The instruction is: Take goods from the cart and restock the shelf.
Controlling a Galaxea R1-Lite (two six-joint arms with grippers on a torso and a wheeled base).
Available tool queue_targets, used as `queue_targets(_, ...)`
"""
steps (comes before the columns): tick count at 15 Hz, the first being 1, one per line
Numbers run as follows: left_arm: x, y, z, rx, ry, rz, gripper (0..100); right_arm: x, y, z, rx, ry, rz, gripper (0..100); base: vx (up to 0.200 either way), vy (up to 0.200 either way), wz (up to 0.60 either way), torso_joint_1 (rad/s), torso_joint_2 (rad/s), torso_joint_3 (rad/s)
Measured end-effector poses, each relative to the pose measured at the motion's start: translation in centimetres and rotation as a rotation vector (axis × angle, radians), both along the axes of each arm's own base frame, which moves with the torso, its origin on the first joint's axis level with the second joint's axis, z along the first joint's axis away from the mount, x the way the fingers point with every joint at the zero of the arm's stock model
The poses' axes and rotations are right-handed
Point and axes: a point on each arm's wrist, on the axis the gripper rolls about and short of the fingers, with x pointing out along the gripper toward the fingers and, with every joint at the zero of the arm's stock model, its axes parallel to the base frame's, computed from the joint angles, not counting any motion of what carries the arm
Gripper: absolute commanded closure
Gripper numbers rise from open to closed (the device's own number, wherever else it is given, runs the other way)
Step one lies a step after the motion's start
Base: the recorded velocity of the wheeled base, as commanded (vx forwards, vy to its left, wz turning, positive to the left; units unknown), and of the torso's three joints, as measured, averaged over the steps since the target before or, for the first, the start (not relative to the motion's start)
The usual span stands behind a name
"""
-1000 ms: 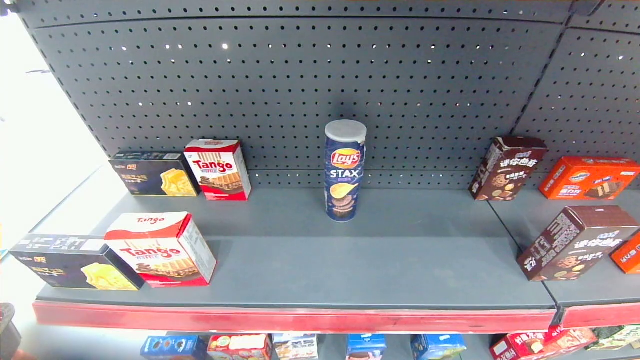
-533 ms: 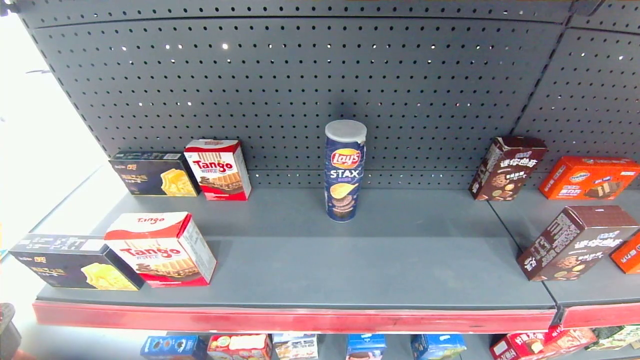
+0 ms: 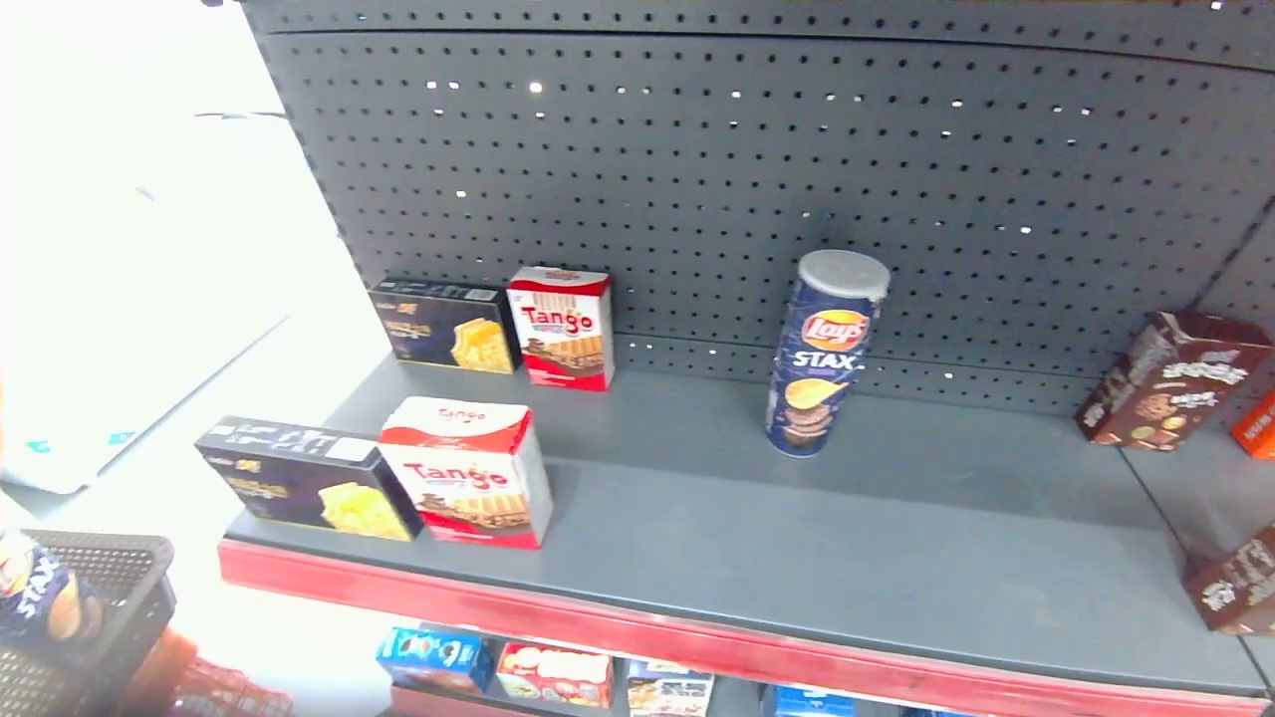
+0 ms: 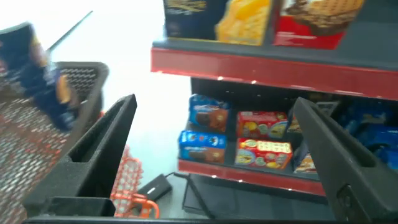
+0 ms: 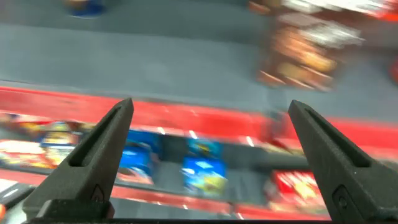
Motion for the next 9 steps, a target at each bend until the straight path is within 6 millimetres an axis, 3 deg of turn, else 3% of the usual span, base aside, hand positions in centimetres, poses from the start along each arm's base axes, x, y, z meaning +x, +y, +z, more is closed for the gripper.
queue_targets(4, 0.01, 0.00, -0.02, 0.000, 0.001, 0.000, 0, 0.00, 0.00, 0.00, 0.001, 0.000, -0.001, 0, 0.000, 0.000, 0.60, 0.000, 0.00, 0.004)
queue_targets(9, 0.01, 0.00, -0.03, 0.000, 0.001, 0.000, 0, 0.00, 0.00, 0.01, 0.001, -0.001, 0.000, 0, 0.000, 0.000, 0.00, 0.000, 0.00, 0.000)
